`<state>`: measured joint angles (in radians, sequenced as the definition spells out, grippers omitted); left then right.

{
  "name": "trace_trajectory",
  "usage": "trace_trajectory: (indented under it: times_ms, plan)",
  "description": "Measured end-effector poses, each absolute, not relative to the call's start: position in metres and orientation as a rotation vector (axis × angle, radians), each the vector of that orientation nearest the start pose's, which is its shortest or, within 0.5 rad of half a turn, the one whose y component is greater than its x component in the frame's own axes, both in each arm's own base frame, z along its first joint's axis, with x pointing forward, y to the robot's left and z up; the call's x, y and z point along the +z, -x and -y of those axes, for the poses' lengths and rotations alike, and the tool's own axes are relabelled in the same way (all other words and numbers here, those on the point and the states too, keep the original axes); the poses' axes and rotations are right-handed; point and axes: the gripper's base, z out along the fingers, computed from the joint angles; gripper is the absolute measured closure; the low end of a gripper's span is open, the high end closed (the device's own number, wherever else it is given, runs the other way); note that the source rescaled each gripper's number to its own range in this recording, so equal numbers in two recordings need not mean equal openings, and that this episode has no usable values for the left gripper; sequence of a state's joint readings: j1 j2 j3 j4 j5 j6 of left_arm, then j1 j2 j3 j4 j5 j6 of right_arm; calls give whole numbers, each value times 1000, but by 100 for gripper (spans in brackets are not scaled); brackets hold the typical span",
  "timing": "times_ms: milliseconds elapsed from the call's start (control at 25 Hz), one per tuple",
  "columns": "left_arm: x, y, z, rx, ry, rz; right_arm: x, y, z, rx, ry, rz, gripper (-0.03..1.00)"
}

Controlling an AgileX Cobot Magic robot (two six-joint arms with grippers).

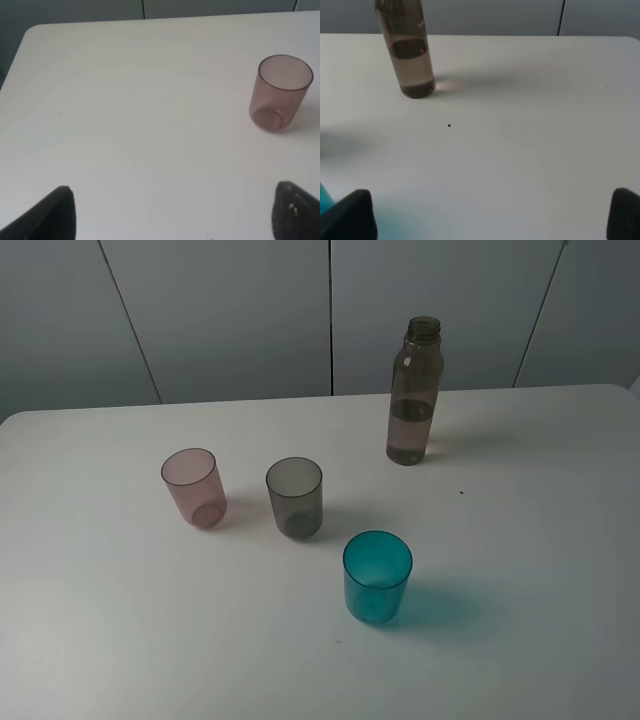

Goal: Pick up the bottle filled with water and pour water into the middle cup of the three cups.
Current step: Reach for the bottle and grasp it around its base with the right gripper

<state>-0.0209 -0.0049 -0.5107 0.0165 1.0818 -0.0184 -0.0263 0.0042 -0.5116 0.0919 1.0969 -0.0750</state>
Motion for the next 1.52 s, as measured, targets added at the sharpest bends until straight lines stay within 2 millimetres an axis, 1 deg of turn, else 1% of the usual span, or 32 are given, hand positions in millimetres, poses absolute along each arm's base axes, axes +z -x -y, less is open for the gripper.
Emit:
trace_trajectory:
  times_ms: [1520]
  plan:
    - [279,8,-1,-6,0,-2050,278,7,-8,48,57,-2069,-3]
